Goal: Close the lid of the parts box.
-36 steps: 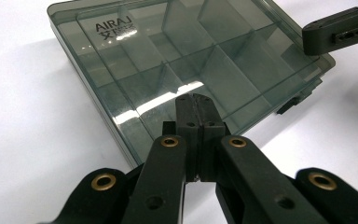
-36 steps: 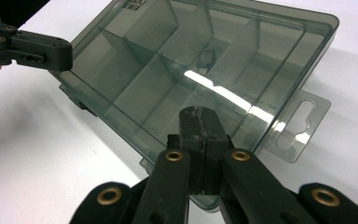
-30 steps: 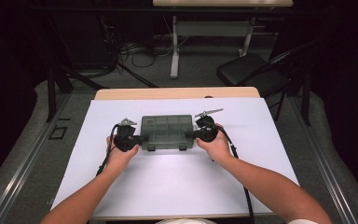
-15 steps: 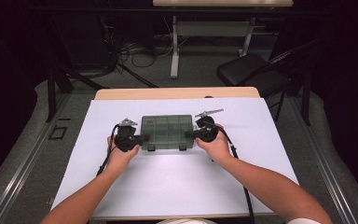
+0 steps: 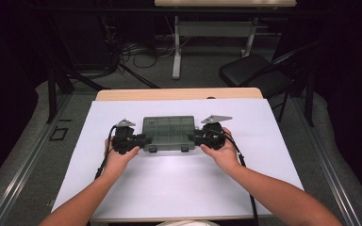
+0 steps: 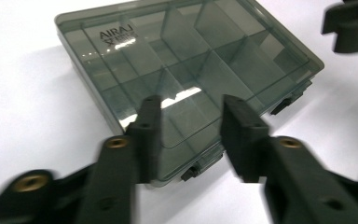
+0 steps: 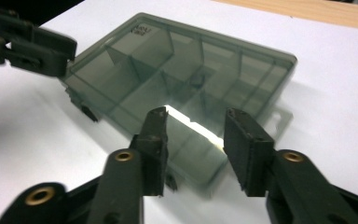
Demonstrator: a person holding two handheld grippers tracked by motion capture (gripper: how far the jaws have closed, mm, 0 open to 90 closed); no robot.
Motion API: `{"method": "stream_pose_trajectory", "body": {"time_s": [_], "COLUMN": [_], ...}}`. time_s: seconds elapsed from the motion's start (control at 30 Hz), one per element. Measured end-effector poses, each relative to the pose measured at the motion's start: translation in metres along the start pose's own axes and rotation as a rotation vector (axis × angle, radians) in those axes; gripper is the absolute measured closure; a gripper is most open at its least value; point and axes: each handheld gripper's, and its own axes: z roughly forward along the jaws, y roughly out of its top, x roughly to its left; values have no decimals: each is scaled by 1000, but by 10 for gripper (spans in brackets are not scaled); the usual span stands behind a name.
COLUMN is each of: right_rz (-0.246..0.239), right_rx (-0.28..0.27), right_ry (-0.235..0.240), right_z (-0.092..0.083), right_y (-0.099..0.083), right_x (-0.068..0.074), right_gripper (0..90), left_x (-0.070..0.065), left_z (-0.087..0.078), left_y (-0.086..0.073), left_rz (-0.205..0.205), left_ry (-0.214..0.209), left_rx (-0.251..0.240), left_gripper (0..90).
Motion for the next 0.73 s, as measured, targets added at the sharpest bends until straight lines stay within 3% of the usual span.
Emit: {"method": "stream_pose_trajectory", "body": {"time_s": [0.13,0.23,0.3,0.37,0.5,0.63,0.73], "right_rz": [15,-11,-3,-18,-30,-5,-15], "right_rx": [-6,-8,-23,-25,-24,-45,-36], "right_ry": [-34,-60,-71,-85,-97,-96,-92], "right_z": [-11,-19,-27,-34,-45,-55,-62], "right_y": [-11,-15,-17,-17,-20,-28,-37], "right_x": [0,-1,-1,-1,-5,-8,-8], "right_gripper": [517,459,429,390,274,195,181], "left_x": [0,-2,-5,-7,-10,-8,-7], "left_z": [-5,-10,-15,-22,-32,-42,-48], "left_y": [-3,-7,-9,-12,-21,-32,-38], "left_rz": [7,31,51,98,84,34,45], "left_ry": [18,28,15,4,-3,-50,-59], "left_rx": [-15,-3,-31,-71,-88,-99,-87], "left_gripper": [431,407,404,396,359,251,197]}}
